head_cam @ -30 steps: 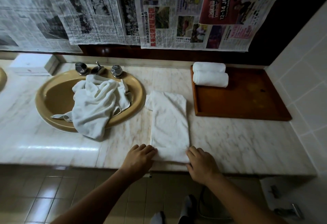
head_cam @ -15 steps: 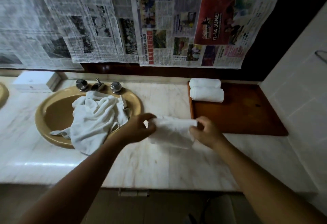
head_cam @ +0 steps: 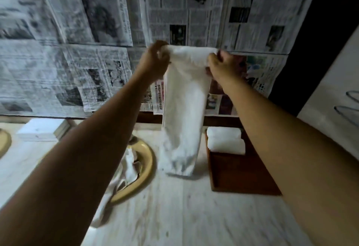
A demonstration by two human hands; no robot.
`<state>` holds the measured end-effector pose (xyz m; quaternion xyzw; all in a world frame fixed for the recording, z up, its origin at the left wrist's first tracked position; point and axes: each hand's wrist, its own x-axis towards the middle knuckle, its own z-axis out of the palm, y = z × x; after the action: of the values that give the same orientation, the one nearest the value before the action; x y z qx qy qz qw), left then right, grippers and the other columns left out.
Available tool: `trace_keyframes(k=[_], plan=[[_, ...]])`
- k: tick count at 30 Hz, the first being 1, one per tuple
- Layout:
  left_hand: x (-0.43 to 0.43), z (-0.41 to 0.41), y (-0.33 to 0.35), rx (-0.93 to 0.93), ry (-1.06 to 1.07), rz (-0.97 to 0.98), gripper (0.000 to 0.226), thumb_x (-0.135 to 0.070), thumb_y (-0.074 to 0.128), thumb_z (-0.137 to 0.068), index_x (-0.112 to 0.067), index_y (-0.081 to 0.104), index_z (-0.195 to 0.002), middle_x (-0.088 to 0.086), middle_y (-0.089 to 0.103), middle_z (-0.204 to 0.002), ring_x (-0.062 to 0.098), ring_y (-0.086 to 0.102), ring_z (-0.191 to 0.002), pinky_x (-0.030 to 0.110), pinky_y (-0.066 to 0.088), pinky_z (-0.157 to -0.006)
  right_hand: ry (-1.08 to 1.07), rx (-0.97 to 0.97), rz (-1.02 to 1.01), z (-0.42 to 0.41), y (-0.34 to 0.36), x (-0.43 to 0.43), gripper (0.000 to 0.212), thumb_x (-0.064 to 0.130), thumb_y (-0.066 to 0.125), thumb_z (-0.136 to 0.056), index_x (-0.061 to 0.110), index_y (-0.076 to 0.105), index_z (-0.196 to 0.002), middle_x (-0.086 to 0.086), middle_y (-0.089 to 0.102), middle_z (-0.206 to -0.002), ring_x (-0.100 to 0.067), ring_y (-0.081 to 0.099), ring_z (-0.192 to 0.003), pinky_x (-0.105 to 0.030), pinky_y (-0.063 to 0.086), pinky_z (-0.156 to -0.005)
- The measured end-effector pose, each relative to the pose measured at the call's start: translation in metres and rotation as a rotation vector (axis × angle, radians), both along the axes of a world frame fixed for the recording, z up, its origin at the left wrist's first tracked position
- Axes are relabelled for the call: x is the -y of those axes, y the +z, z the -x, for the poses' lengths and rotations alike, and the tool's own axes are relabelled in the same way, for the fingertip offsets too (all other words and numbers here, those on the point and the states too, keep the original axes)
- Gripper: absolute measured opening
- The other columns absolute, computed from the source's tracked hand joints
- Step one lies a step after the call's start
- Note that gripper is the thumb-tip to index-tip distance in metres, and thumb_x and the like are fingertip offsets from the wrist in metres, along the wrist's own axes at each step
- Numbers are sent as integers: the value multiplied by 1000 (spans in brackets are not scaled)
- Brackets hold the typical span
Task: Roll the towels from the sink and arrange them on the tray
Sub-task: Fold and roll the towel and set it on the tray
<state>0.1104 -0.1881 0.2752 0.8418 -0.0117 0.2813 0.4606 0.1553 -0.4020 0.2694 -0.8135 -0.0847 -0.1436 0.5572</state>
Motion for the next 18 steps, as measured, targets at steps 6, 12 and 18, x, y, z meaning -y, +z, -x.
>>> trace_keyframes(k=[6,12,18], plan=[[-11,2,51,203,-37,-111,27,-15,55,-97,-23,57,-123,1,62,-115,18,67,-101,28,61,-78,3,224,-39,0,39,7,44,49,53,-83,8,65,-96,-15,69,-94,-31,69,-86,-58,58,-77],[-3,50,-31,113,-162,-134,34,-5,55,-99,-18,55,-132,2,58,-127,17,68,-104,24,60,-79,93,221,72,53,-46,37,22,33,57,-94,13,66,-96,-8,68,-86,-19,67,-80,-42,59,-71],[16,147,-204,-42,-241,-111,37,-2,55,-86,-12,63,-120,1,60,-114,1,61,-97,16,51,-77,182,-39,93,159,-225,74,17,32,63,-90,17,66,-97,11,64,-80,5,60,-72,-8,43,-65]])
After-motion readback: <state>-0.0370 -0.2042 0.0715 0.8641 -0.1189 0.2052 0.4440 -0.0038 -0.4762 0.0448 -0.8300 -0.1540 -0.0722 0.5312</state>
